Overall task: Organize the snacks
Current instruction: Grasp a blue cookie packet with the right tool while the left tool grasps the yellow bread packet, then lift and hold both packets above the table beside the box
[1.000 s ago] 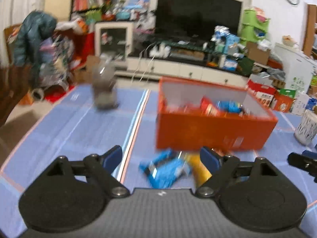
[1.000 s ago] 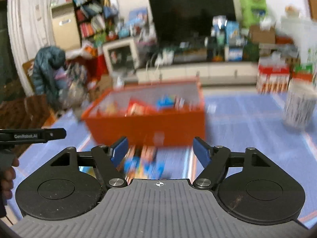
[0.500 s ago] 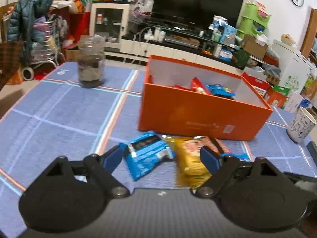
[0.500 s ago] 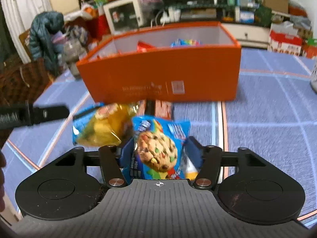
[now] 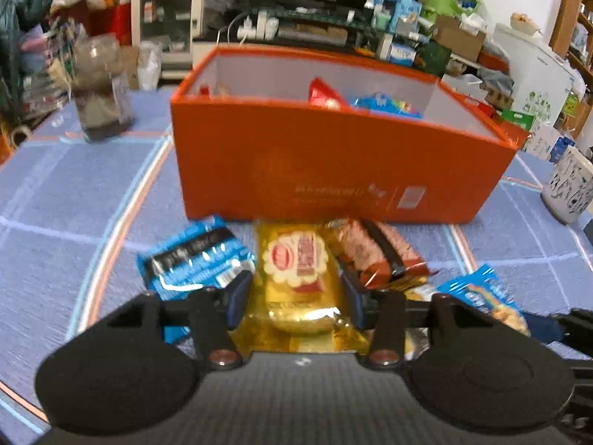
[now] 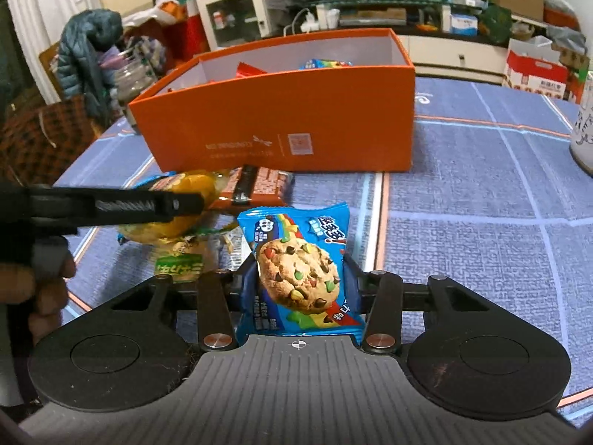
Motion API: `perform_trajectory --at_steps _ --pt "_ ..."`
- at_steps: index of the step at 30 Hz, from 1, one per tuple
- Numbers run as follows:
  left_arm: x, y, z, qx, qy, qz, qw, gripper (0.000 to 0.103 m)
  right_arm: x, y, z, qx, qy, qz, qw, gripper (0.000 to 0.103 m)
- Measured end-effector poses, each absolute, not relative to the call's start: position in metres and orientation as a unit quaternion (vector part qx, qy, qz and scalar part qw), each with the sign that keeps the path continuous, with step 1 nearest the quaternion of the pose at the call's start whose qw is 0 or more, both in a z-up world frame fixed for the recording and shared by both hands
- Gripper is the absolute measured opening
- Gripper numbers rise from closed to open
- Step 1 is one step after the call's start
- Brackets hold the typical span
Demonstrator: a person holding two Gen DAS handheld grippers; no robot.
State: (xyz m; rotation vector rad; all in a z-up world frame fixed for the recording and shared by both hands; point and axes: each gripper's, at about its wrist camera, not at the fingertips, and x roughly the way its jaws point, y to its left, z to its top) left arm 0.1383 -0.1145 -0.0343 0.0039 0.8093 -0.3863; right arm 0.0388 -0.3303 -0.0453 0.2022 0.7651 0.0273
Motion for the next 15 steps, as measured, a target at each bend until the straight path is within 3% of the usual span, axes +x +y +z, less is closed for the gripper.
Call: perform_trajectory --at_steps 4,9,15 --pt "0.143 -0.112 -0.041 -0.001 0.397 -0.189 0.898 0.049 0.04 -0.331 -0.045 0.1 0.374 0.017 0.922 0.031" --pt "0.138 -0.108 -0.034 0.003 0.392 -0.192 0.9 0.041 0.04 -0.329 -0.044 0.088 0.373 0.021 0.924 0.031" --pt "0.103 -0.097 0.006 0.048 0.317 -0.198 0.926 0.04 0.03 -0.331 -0.026 0.06 0.339 0.012 0.939 0.027"
